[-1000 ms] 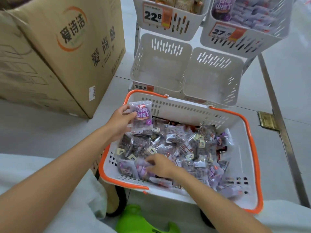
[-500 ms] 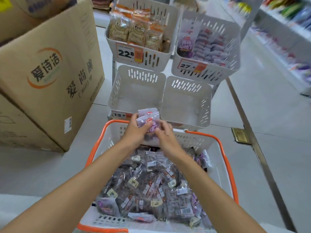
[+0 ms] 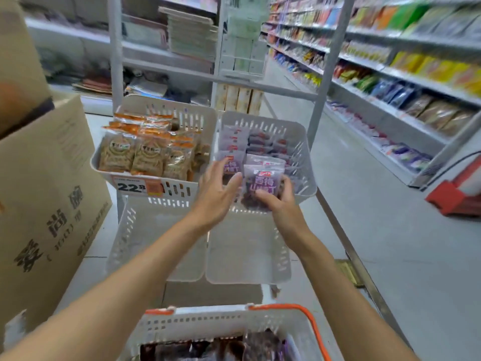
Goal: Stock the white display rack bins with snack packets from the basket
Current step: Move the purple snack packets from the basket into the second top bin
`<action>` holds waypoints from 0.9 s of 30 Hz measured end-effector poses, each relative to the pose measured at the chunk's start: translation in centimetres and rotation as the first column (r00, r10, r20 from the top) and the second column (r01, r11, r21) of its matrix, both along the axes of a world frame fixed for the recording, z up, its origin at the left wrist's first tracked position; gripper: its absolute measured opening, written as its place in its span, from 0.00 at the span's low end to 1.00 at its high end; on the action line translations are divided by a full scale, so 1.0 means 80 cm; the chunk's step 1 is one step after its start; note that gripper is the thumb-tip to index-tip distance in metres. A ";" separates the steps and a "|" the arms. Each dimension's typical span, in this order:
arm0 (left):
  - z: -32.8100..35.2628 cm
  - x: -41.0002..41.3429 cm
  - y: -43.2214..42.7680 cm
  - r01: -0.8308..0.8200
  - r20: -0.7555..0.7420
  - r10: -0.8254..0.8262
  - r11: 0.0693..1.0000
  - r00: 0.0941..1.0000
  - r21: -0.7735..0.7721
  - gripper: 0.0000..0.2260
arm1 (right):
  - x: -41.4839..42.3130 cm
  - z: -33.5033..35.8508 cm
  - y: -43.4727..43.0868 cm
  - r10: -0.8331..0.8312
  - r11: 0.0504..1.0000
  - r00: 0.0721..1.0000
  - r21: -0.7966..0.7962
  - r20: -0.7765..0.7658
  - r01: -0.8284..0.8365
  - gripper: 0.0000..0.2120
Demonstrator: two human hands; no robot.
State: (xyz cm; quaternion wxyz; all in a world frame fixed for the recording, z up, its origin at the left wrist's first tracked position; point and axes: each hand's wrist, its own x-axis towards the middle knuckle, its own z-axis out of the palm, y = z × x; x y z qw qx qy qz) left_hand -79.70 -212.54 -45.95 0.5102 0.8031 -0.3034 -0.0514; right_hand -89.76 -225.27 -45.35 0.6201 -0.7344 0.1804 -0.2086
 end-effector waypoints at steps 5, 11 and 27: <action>0.003 0.084 -0.044 -0.119 0.329 0.039 0.967 0.943 0.227 0.41 | 0.081 0.040 -0.104 -0.128 0.992 0.991 0.002 0.044 0.128 0.21; -0.026 0.128 -0.064 -0.082 0.393 -0.029 0.961 0.919 0.263 0.45 | 0.178 0.011 -0.151 -0.014 0.988 0.989 -0.152 -0.150 -0.009 0.23; -0.018 0.110 -0.057 -0.159 0.470 0.007 0.945 0.883 0.285 0.45 | 0.144 -0.013 -0.128 -0.240 0.879 0.969 -0.437 -0.065 0.188 0.43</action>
